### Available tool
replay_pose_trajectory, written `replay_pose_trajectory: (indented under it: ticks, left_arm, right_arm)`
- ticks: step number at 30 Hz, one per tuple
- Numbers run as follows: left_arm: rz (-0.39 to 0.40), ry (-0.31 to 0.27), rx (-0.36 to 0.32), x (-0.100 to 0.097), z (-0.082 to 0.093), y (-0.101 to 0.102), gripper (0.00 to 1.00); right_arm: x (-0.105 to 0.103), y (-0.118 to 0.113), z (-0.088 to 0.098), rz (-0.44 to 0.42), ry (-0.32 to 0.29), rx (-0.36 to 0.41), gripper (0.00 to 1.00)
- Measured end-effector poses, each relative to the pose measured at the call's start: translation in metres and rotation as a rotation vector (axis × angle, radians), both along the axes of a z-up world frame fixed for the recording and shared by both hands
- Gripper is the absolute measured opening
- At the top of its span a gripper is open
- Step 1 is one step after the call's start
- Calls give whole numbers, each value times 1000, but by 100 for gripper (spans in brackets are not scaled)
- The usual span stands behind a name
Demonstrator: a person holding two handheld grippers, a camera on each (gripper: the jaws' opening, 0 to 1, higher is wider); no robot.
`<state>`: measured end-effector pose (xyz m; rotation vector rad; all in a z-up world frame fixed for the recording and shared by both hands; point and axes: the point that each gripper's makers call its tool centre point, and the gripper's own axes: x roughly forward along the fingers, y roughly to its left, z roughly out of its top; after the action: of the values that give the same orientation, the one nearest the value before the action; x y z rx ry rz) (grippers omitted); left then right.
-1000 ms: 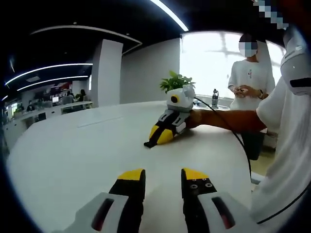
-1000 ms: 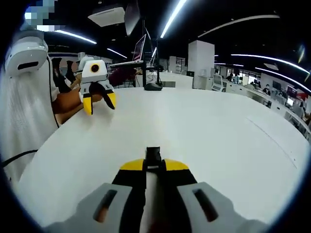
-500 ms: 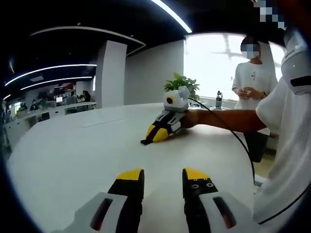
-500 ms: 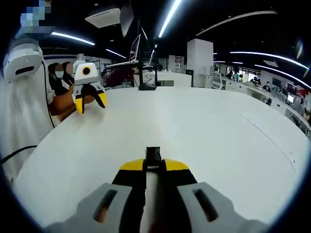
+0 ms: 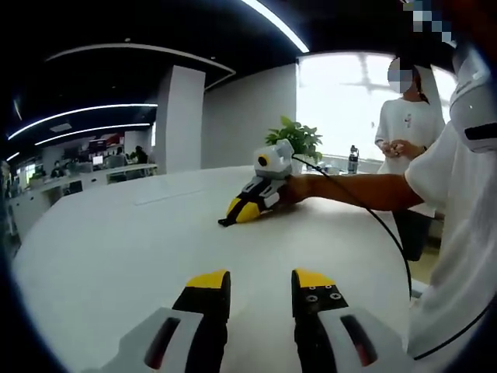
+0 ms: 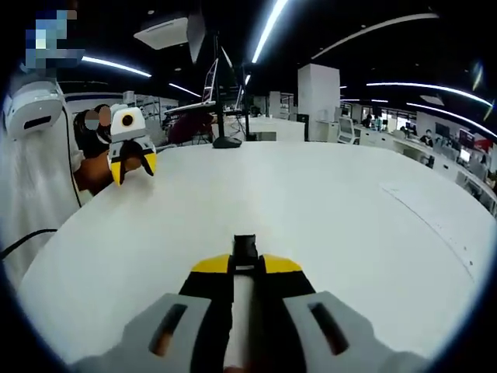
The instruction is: Snap the two parts of the plastic buckle together until the buckle closes and remains connected.
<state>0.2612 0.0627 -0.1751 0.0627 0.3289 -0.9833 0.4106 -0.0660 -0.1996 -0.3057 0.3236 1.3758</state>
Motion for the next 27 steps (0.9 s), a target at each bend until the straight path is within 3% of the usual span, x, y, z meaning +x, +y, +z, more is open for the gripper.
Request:
replay_pose_trajectory:
  ticks: [4, 27]
  left_arm:
    - [-1, -4, 2, 0, 0, 0, 31]
    - [19, -6, -4, 1, 2, 8, 31]
  right_arm:
    - [10, -1, 0, 7, -1, -1, 12]
    - [21, -1, 1, 17, 9, 10, 12]
